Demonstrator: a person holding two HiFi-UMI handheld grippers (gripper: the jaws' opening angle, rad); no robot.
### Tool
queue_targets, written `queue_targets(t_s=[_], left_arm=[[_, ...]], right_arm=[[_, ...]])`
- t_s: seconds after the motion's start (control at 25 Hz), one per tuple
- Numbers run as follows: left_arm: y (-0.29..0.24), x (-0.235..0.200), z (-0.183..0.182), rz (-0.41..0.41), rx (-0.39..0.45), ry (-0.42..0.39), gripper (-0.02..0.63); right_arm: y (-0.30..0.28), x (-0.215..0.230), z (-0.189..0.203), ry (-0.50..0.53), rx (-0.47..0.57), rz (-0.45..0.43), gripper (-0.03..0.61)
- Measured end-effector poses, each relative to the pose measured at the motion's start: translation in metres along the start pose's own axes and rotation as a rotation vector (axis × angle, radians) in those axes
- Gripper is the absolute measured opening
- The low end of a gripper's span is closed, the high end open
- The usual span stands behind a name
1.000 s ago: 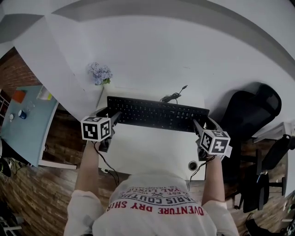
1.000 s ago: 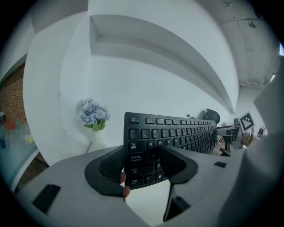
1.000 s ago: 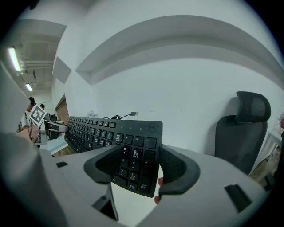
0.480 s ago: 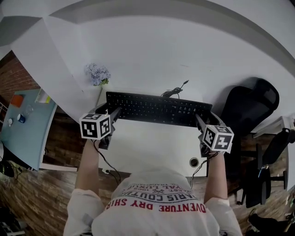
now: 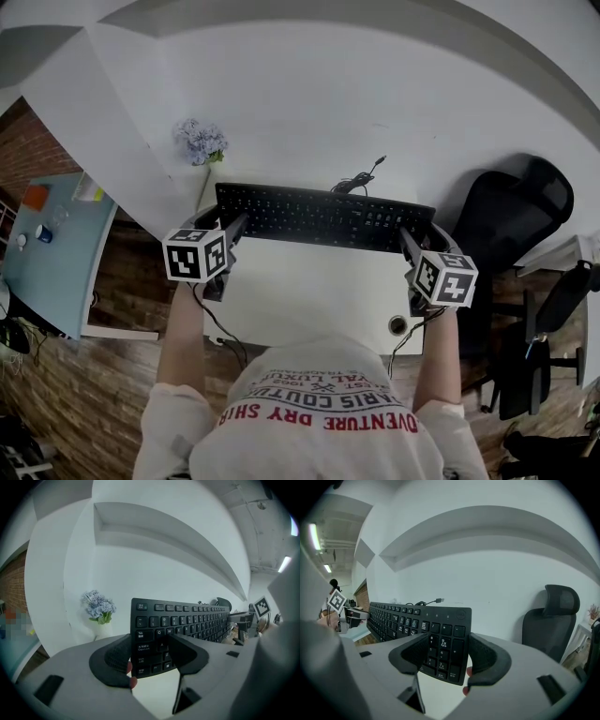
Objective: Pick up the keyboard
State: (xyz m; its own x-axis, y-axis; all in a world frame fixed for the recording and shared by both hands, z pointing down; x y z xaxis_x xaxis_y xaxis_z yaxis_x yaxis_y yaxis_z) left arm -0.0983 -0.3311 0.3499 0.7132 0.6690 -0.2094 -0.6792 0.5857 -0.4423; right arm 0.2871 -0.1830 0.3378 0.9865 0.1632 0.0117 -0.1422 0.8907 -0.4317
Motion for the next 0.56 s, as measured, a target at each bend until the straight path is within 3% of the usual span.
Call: queue_targets(t_s=[0.56], left_arm=[[-0.0036, -0.0005, 0.002, -0.006, -0.007, 0.003, 0.256]], right_arm=[[-0.0045, 0.0014, 0.0028, -0.003, -0.011, 0.0, 0.282]])
Point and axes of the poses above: the fingertips, and each gripper's own axes: y backward along the fingers, x to its right, z out of its underside, the point moved 6 cm from there along y, backward along the fingers, and after that the axes turned 6 degrees about z, right-handed, at the moved point
